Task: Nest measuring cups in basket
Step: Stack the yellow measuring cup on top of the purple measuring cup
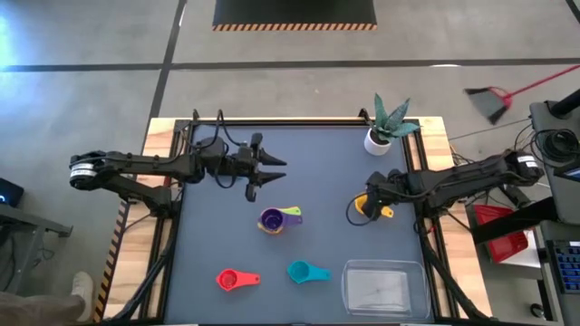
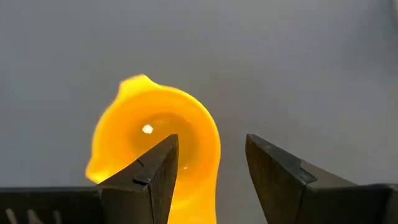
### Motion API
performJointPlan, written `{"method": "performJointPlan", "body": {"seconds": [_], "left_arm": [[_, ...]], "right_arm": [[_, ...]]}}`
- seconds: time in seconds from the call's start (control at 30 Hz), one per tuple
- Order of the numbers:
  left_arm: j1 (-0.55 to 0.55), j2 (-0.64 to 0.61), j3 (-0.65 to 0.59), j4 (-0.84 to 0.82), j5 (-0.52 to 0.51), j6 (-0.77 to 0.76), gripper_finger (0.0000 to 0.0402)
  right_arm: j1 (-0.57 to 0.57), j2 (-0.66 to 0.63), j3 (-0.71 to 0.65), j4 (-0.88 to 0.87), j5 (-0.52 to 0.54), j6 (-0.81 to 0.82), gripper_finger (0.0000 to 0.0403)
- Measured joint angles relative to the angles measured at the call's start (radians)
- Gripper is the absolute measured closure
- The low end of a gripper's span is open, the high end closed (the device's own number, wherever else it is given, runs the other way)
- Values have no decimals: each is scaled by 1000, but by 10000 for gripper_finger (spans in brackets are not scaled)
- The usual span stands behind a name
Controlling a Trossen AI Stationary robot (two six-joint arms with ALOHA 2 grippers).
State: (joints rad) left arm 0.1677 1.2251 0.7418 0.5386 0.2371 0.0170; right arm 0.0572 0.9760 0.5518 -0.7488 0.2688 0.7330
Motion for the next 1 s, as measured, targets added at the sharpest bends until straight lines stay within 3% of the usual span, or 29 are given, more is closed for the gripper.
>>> {"method": "performJointPlan", "body": {"seconds": [0.3, 0.6, 1.0], "left_arm": [[0, 0, 0, -1, 16, 8, 277], [0, 0, 0, -1, 15, 10, 277], [0, 0, 0, -8, 15, 1, 277]], "right_arm": [[-50, -2, -71, 60, -41, -38, 248], [-49, -2, -72, 88, -86, -72, 385], [-49, -6, 25, 108, -60, -98, 394]]}}
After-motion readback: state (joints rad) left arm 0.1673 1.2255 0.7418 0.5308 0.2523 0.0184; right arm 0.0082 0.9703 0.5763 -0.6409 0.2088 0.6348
